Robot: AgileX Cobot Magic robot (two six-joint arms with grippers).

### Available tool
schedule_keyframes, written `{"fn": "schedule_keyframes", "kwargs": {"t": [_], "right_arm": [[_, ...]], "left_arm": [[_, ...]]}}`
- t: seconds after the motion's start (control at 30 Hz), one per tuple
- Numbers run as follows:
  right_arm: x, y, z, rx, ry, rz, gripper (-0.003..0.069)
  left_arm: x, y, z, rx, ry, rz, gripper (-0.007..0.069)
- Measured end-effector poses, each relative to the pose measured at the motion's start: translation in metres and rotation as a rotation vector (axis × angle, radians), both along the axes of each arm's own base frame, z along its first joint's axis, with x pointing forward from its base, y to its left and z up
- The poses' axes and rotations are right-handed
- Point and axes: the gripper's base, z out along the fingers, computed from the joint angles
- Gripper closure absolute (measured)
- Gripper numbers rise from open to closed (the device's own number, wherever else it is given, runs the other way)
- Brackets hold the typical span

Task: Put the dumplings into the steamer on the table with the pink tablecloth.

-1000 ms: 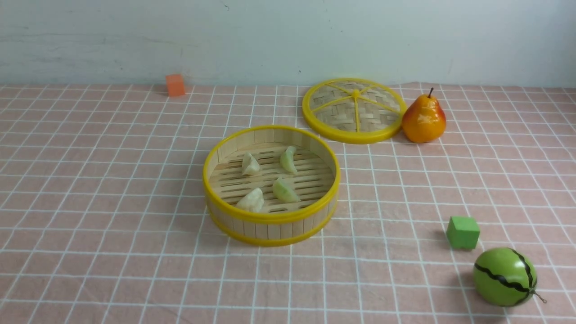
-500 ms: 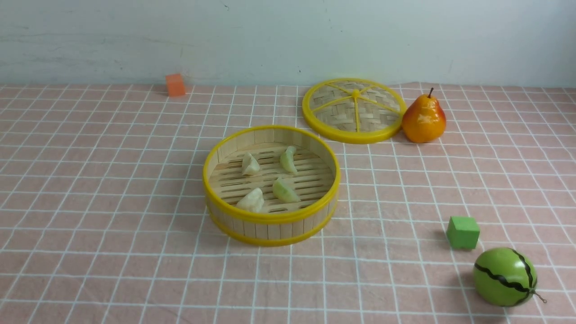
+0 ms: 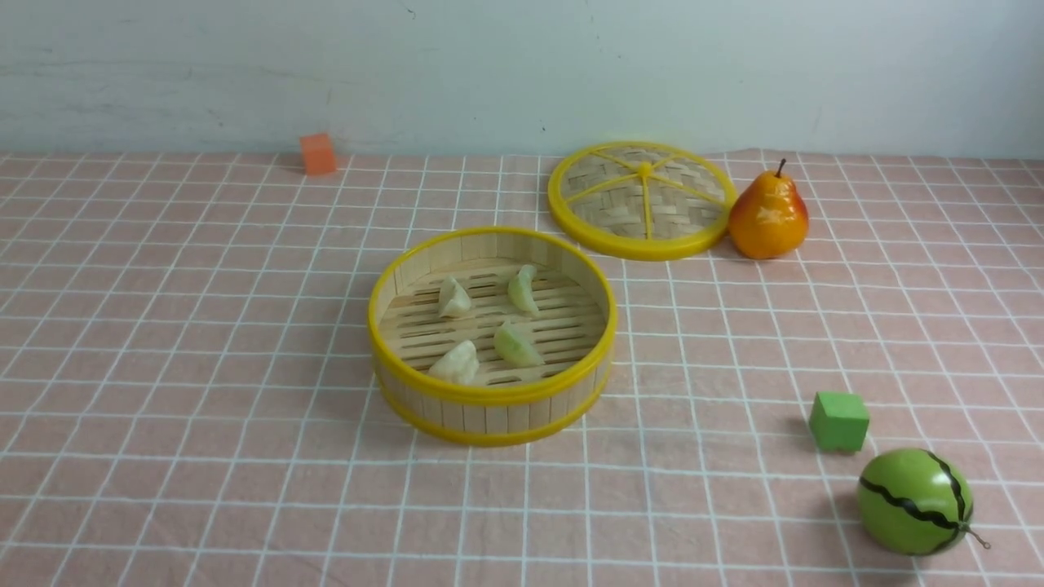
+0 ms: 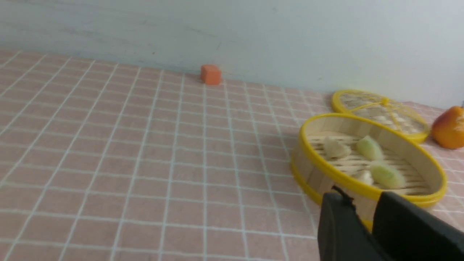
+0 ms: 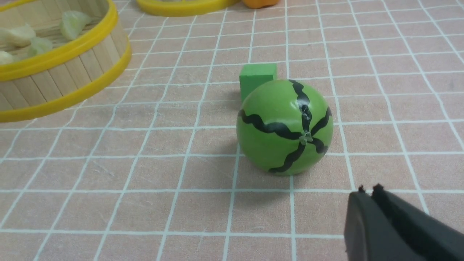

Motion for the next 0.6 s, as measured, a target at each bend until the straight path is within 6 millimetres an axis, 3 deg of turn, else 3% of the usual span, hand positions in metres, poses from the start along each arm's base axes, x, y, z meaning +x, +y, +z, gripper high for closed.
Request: {"fn": "schedule_keyframes", "kwargs": {"t": [0.1,0.17,0.27,0.37,0.6], "right_arm": [[0.0,0.0,0.0,0.001,0.0,-0.001,0.0629],[0.0,0.0,0.0,0.001,0.0,-0.001,0.0626],[0.0,0.0,0.0,0.001,0.0,-0.002,0.0623],[0.0,0.0,0.0,0.001,0.0,-0.002,0.0618],[0.0,0.0,0.0,0.0,0.0,-0.002,0.0609]], "left_arm": [[-0.004,0.0,-0.008,-0.075,-0.005,0.047,0.0485],[-0.002,-0.007,-0.018,-0.143,-0.053,0.036,0.0529],[0.005,-0.01,-0.031,-0.133,-0.14,0.033,0.0629],[0.011,-0.01,-0.054,-0.106,-0.155,0.039,0.0638],[0.006,-0.018,-0.093,-0.025,0.198,-0.04,0.0638]]}}
